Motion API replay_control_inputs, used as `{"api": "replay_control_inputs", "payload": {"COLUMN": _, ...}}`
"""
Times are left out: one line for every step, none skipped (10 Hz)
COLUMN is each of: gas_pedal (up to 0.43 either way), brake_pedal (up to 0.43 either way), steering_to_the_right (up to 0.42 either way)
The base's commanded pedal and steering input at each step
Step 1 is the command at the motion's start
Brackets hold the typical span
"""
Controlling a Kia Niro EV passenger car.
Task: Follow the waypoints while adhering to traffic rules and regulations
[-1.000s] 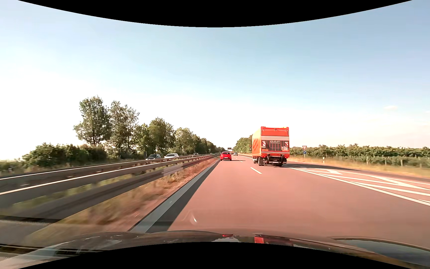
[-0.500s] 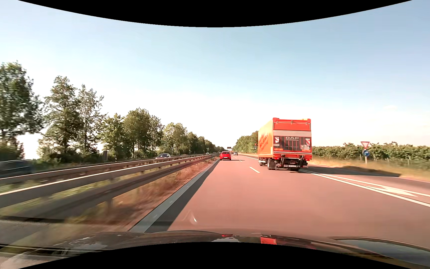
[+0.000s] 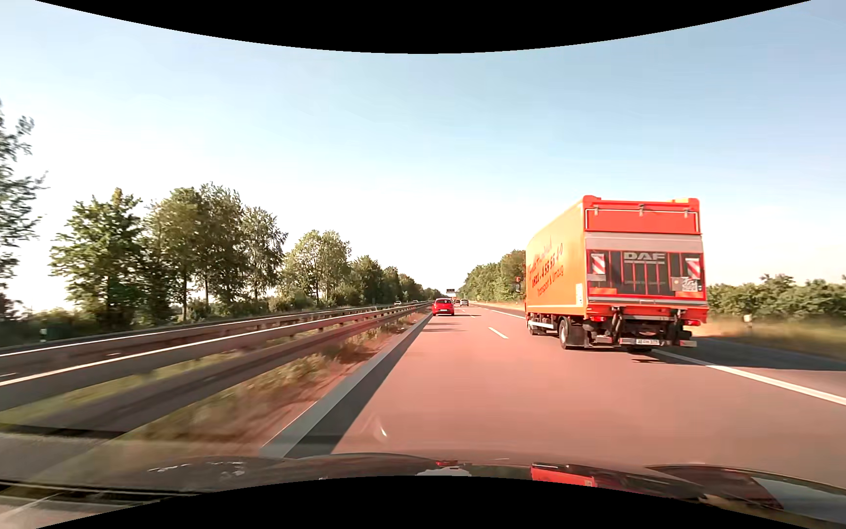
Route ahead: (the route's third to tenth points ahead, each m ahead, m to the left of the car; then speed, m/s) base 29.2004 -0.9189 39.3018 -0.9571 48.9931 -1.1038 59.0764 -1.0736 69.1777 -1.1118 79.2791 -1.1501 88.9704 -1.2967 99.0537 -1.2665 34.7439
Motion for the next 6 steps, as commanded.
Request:
{"api": "replay_control_inputs", "payload": {"gas_pedal": 0.390, "brake_pedal": 0.006, "steering_to_the_right": -0.002}}
{"api": "replay_control_inputs", "payload": {"gas_pedal": 0.390, "brake_pedal": 0.006, "steering_to_the_right": -0.002}}
{"api": "replay_control_inputs", "payload": {"gas_pedal": 0.390, "brake_pedal": 0.006, "steering_to_the_right": -0.003}}
{"api": "replay_control_inputs", "payload": {"gas_pedal": 0.390, "brake_pedal": 0.006, "steering_to_the_right": -0.002}}
{"api": "replay_control_inputs", "payload": {"gas_pedal": 0.390, "brake_pedal": 0.006, "steering_to_the_right": -0.002}}
{"api": "replay_control_inputs", "payload": {"gas_pedal": 0.390, "brake_pedal": 0.006, "steering_to_the_right": -0.002}}
